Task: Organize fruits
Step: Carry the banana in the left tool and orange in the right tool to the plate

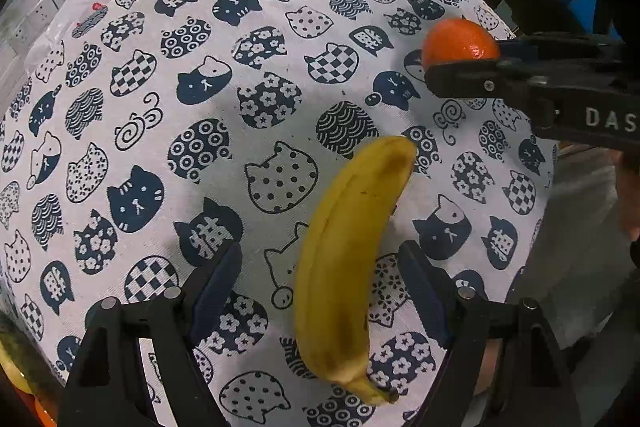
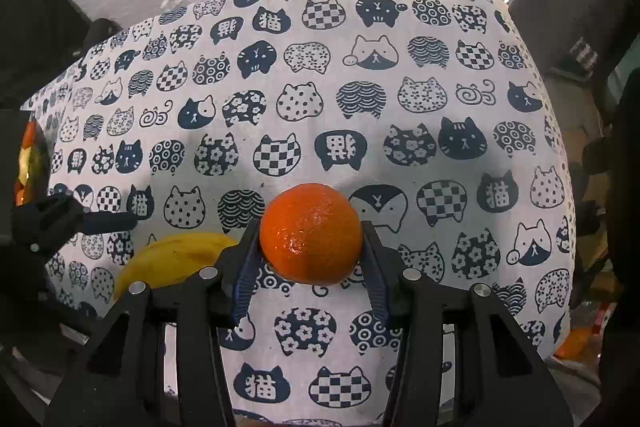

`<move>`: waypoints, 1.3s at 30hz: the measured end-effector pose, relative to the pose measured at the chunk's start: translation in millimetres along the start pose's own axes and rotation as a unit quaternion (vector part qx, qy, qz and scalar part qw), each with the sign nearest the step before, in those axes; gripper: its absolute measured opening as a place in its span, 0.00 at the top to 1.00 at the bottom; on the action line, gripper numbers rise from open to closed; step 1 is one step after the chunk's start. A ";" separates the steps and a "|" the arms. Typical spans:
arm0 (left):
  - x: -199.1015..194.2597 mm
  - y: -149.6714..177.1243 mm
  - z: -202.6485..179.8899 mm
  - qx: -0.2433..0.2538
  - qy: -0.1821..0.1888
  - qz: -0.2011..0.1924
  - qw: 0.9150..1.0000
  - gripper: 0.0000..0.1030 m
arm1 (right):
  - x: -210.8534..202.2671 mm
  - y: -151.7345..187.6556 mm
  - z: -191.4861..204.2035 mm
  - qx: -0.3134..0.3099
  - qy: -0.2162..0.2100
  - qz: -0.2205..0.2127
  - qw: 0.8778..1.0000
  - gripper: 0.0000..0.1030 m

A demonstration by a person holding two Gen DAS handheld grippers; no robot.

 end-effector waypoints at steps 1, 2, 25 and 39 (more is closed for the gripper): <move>-0.1 0.7 1.1 0.000 -0.001 0.000 1.000 0.21 | 0.4 0.2 0.8 -0.002 -0.001 0.001 1.000 0.55; 1.4 0.9 1.1 0.000 -0.001 0.001 1.000 0.21 | 1.0 0.7 1.6 -0.004 -0.002 0.002 1.000 0.55; -25.4 4.2 8.2 0.005 -0.050 -0.045 0.998 0.66 | -10.1 -1.2 15.8 -0.019 -0.006 -0.008 1.000 0.55; -93.6 19.7 34.0 -0.050 -0.055 -0.104 0.992 0.66 | -37.4 -7.8 51.7 -0.052 -0.025 -0.042 0.997 0.55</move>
Point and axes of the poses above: each gripper's, at about its wrist camera, not at the fingertips, and x roughly the way its jaws point, z to its left, y to its underside, the point moved 1 cm from there along x, roughly the way its jaws point, and after that the axes turned 3 degrees about -x, right-handed, at the moved point
